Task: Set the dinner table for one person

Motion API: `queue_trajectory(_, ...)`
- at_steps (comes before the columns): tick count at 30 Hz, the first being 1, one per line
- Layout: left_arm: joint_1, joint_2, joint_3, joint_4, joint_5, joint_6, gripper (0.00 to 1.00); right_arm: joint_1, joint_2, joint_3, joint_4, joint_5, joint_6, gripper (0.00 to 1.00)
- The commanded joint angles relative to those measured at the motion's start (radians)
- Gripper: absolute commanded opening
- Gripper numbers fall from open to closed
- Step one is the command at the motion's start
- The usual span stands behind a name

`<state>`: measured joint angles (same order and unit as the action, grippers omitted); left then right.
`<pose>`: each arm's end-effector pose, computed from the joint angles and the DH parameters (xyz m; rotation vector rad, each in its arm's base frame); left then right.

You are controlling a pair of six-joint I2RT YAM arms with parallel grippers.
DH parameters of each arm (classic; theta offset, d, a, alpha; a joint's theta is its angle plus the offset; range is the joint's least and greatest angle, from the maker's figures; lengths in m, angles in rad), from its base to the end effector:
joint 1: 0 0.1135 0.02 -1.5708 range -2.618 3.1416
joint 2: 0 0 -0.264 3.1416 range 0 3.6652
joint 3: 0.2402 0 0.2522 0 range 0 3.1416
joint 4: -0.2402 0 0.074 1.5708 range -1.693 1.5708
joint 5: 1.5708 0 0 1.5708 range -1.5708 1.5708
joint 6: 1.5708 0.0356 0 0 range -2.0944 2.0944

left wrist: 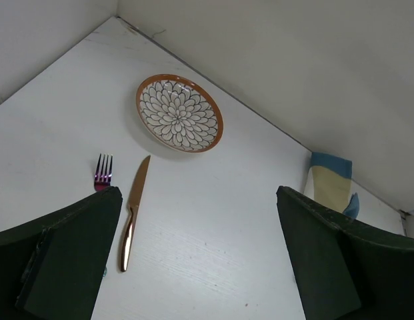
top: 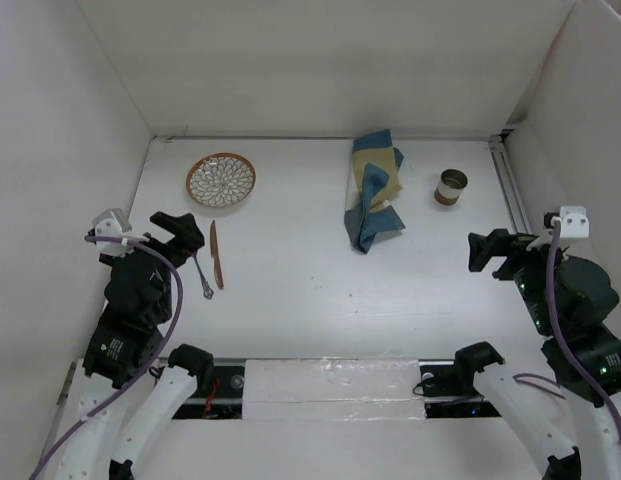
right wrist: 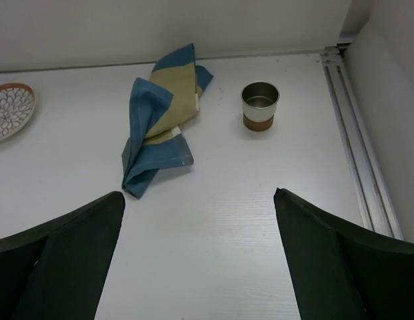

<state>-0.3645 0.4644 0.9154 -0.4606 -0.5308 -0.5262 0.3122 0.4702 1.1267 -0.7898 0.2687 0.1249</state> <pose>0.0839 -0.0127 0.3915 -0.5346 1.4931 -0.2777 0.0499 0.0062 0.4157 0.0409 1.6997 0.0975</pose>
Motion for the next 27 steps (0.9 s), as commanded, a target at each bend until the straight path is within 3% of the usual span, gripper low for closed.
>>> queue_trajectory(1, 0.004, 0.011, 0.023, 0.025, 0.003, -0.008, 1.00, -0.005, -0.014, 0.010, 0.018, 0.033, 0.015, 1.00)
queue_trajectory(12, 0.004, 0.002, 0.023, 0.025, -0.018, -0.017, 1.00, -0.005, -0.081, -0.027, 0.060, 0.047, 0.036, 1.00)
queue_trajectory(27, 0.004, 0.011, 0.023, 0.025, 0.011, -0.017, 1.00, -0.005, 0.013, -0.151, 0.146, -0.137, 0.111, 1.00)
